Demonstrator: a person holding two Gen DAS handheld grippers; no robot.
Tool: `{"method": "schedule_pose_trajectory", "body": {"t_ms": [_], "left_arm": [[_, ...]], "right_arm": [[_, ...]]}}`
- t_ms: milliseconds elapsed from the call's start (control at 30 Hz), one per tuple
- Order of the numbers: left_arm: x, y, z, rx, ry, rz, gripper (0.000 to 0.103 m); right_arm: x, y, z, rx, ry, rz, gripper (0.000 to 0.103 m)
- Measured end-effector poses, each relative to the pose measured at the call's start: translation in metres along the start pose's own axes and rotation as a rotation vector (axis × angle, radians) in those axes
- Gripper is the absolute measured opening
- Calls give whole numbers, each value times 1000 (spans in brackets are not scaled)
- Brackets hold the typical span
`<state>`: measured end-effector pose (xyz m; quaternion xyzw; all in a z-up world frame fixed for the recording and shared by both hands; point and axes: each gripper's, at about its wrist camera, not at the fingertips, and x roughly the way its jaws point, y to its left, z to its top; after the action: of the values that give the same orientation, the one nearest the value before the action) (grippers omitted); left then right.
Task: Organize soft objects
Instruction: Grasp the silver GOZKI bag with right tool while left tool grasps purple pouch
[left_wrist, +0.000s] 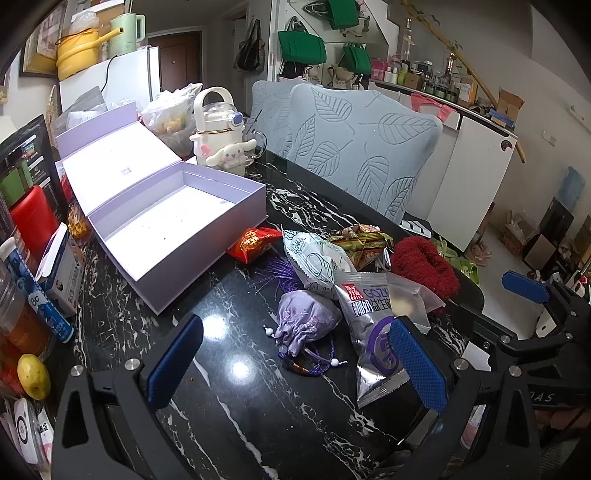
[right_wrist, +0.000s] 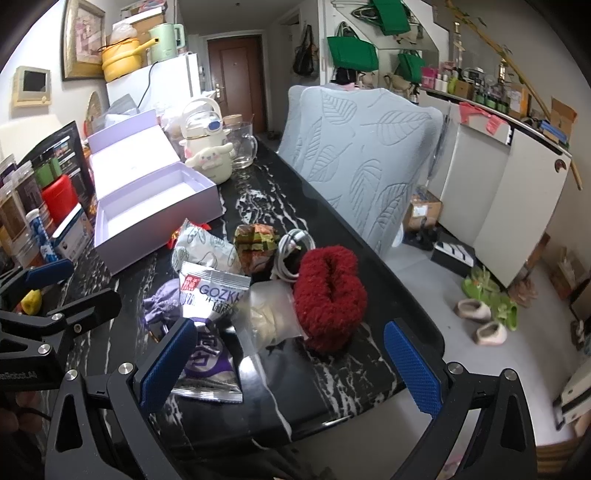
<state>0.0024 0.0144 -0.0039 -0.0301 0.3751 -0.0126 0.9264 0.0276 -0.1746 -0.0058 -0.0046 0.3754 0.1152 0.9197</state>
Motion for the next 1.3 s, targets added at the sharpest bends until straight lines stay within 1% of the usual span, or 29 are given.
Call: {"method": "schedule_pose_trajectory", "body": {"t_ms": [100,233,467,667,800,833,900,1000,1067,1133,1200,1267,1300], "left_arm": [[-2,0,-2,-4,-2,-4,103],[-3,3,-5,-17,2,-26,103],[4,16,-10,-56,27,20,103],[18,33,-19,-98,70,33,103],[29,40,-26,-113,101,25,103],[31,42,-27,-117,108,22,103],[36,43,-30,-123,124,15,103],[43,46,-32,-135,143,12,103],[47,49,-31,-142,151,5,103],[48,50,-29,-142,149,8,103],[50,52,-27,-140,144,8,103],[51,54,-23,-139,139,11,103],[51,56,-22,-140,136,12,103]], "right_arm": [[1,1,-1,-4,7,17,103],[3,6,-3,-28,10,46,103],[16,13,-8,-51,38,88,103],[30,18,-11,-53,71,123,103],[40,21,-11,-64,92,126,97],[41,21,-11,-63,94,126,91],[45,21,-10,-61,109,134,83],[46,22,-8,-55,116,160,76],[43,24,-8,-63,107,190,73],[36,29,-7,-94,76,217,69],[33,37,-7,-130,56,245,69],[36,45,-9,-159,61,287,67],[41,49,-11,-172,79,300,66]]}}
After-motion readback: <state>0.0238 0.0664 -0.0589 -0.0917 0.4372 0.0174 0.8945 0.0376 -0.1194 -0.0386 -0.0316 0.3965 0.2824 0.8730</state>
